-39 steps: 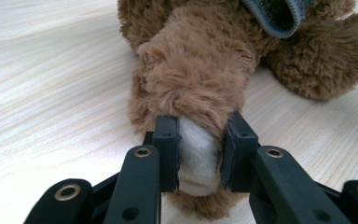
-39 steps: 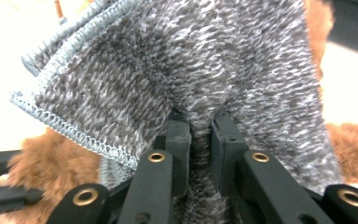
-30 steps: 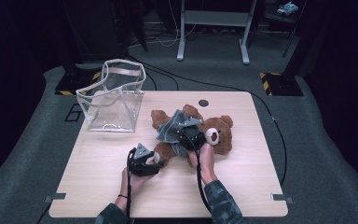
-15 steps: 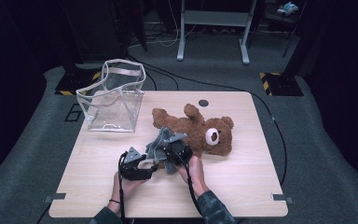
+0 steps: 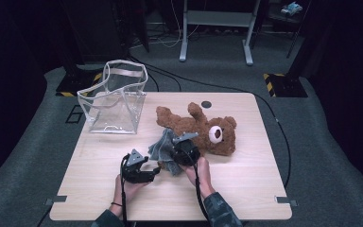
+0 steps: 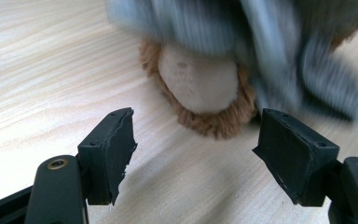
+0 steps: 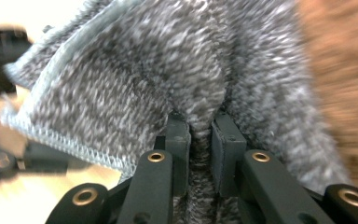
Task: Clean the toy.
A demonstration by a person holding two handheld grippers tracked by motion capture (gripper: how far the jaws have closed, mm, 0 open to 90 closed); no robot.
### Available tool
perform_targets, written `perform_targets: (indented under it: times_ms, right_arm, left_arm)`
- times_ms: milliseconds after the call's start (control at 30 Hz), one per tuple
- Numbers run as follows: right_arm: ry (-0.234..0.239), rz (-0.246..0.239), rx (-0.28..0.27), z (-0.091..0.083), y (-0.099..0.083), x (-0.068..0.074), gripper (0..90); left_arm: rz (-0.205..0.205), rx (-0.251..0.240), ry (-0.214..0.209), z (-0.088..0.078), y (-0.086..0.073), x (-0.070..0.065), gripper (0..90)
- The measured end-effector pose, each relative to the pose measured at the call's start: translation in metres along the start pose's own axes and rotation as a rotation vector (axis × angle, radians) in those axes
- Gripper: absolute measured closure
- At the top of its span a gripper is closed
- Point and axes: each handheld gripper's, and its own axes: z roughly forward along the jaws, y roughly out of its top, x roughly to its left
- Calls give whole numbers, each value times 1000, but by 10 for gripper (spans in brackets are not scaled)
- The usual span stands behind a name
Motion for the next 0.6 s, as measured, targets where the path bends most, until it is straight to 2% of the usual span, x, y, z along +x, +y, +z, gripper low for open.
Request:
perform_targets:
  times_ms: [33,100,200,300,400,433,500,600]
  right_arm:
    - [5,-26,27,5,-4,3,793]
    - [33,-29,52,9,-10,9,793]
    - [40,-25,38,-2,-11,7,792]
    - [-34,-18,-67,-33,-3,-4,787]
    - [-150,16,-189,-66,8,-24,784]
    - [-173,29,-203,-71,10,-29,783]
    - [-246,49,-194,-74,11,-43,784]
    - [-306,84,-128,-60,5,-58,783]
  left_arm:
    - [-2,1,-2,-1,0,0,267]
    - [-2,3,-6,-1,0,0,267]
    - [8,2,0,0,0,0,266]
    - [6,0,4,0,0,0,266]
    - [33,15,20,1,2,-2,266]
    - [26,2,19,3,3,-2,266]
    - [7,-11,10,5,8,-4,265]
    - [17,-17,10,13,19,-8,265]
